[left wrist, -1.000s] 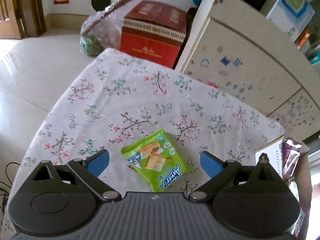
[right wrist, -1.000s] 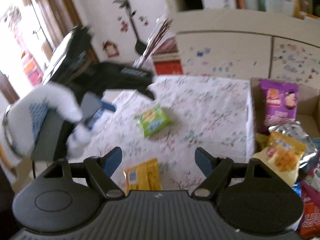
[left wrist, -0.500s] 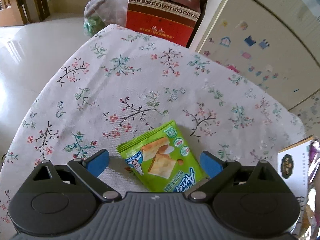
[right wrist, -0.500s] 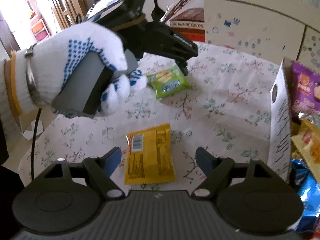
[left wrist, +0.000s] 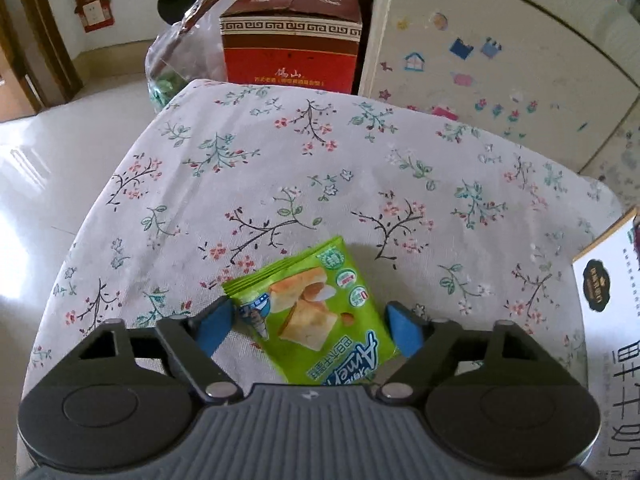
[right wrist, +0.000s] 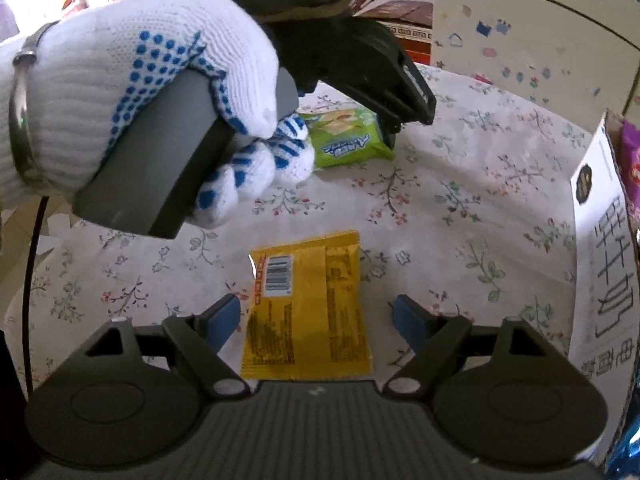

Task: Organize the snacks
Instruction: 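Close left gripper on green cracker pack while right gripper closes on yellow pack, then lift both held packs and carry them over the cardboard box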

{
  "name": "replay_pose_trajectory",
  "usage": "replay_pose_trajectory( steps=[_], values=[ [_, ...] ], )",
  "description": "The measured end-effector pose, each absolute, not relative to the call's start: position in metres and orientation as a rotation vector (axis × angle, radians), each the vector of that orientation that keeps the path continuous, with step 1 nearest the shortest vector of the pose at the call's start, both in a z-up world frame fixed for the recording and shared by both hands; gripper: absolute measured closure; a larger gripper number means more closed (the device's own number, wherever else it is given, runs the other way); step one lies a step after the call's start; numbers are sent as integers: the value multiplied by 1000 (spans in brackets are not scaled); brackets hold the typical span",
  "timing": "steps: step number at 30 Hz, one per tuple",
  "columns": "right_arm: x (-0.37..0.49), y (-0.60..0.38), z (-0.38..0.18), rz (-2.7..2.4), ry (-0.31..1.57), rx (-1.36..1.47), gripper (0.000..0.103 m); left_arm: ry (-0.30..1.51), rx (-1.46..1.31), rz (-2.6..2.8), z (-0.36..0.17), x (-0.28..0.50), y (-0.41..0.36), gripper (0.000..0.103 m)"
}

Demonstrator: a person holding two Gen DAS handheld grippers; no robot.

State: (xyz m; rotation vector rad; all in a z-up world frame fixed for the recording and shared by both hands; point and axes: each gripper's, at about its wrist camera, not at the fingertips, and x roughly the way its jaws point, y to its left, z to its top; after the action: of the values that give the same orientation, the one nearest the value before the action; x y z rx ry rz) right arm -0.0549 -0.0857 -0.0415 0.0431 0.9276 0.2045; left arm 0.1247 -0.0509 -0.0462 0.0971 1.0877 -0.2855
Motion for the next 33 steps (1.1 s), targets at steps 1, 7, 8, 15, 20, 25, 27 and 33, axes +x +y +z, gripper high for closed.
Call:
replay_pose_trajectory(
  steps=[1,7,8,15,20,25,27,33],
  values=[
    [-54,-85,-42,201,925,41,19,1085,88,-284,-46,125,-49,22],
    [-53,-75,-43,189,912,-20,19,1071,78,-287,-45,124,-47,24],
    [-53,-74,-43,186,912,-28,19,1069,84,-286,-45,124,-48,24],
    [-54,-66,-45,169,898,-77,20,1062,106,-287,-44,117,-48,26],
    [-55,-69,-38,170,892,-59,45,1055,123,-293,-39,110,-48,30],
    [-54,-71,-34,172,894,-29,50,1025,145,-299,-30,99,-48,30],
    [-55,-71,-29,175,885,-25,50,1014,144,-302,-25,95,-47,30],
    [-58,-74,-19,145,871,-24,50,990,131,-295,-11,85,-36,30]
  ],
)
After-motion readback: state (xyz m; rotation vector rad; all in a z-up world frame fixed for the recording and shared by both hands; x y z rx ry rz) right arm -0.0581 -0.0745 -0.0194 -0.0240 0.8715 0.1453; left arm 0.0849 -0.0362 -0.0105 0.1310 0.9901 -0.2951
